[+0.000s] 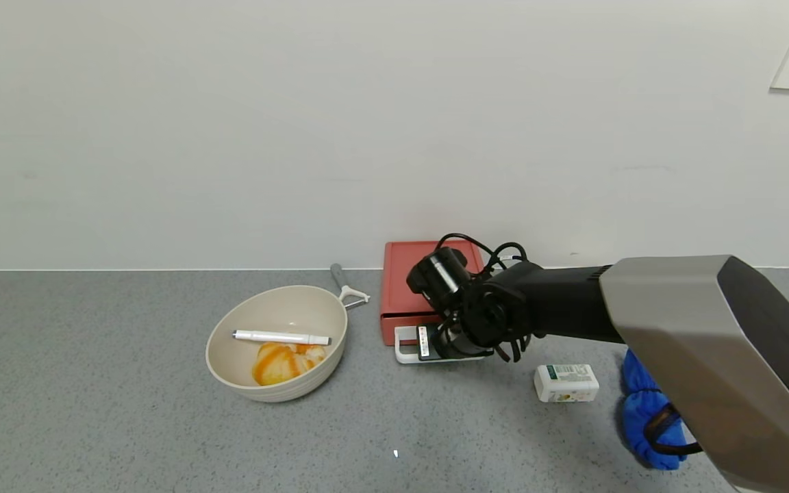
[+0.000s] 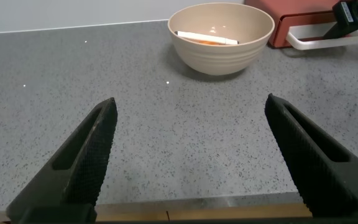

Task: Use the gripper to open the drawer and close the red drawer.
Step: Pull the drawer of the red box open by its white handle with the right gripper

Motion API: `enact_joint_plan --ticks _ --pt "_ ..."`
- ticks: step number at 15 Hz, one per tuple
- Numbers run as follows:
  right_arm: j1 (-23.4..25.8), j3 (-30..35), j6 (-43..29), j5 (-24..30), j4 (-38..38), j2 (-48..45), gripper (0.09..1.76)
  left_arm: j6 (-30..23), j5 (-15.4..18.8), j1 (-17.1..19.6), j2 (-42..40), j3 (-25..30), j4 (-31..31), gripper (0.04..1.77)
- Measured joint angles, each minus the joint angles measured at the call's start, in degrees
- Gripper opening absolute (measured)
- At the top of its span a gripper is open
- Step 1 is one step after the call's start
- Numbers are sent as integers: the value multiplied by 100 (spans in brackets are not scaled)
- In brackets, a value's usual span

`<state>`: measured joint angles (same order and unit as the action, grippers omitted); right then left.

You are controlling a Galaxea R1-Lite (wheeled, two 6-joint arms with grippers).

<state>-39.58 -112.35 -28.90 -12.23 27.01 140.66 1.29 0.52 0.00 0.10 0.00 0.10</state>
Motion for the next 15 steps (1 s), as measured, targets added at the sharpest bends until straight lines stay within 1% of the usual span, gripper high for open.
enact_joint_plan --ticks 4,7,10,15 --pt "-44 212 -89 11 33 -80 12 2 0 0 0 0 0 172" --pt "-112 533 -172 13 21 -228 12 2 0 0 0 0 0 172" --pt "-168 870 -190 156 21 -411 12 2 0 0 0 0 0 172" --pt "-327 1370 -456 184 22 -708 12 2 2 0 0 0 -2 172"
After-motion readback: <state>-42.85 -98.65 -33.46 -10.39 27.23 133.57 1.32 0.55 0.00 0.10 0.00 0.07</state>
